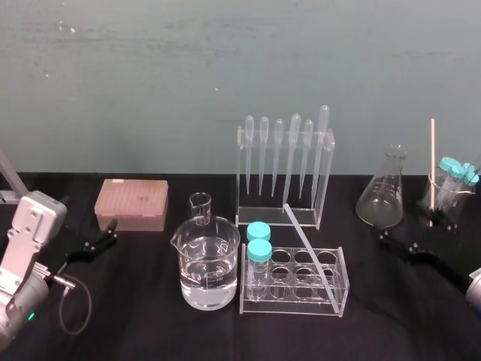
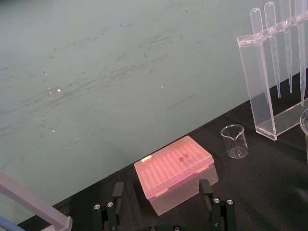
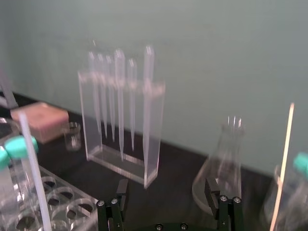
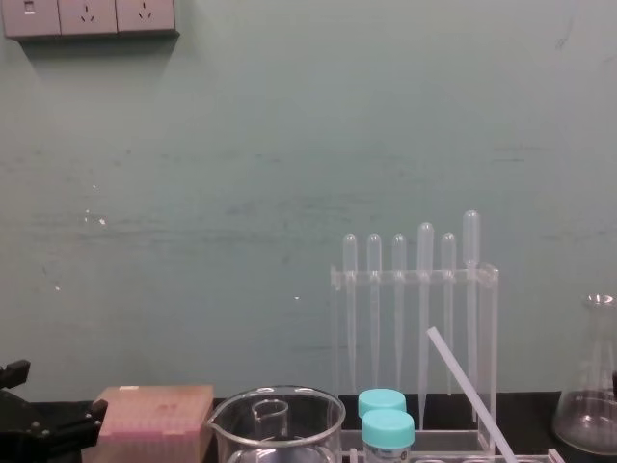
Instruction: Pick up the stirring rod with one hand, then place it down.
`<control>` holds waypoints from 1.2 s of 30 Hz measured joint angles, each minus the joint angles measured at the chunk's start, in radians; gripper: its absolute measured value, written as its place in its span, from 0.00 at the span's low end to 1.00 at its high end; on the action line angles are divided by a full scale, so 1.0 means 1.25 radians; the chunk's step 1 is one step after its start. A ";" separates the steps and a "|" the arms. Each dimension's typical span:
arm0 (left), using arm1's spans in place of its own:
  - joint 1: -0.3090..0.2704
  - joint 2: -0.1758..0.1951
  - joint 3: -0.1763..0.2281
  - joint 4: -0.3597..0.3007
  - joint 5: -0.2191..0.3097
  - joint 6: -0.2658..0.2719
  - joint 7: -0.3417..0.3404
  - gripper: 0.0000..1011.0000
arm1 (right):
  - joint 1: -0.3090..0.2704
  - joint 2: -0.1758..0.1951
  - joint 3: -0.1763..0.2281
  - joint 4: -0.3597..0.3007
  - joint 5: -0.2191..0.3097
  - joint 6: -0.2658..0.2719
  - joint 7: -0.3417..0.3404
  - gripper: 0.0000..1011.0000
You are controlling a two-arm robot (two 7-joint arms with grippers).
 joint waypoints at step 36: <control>0.000 0.000 0.000 0.000 0.000 0.000 0.000 0.99 | 0.004 -0.006 -0.004 0.009 0.003 0.033 -0.001 0.99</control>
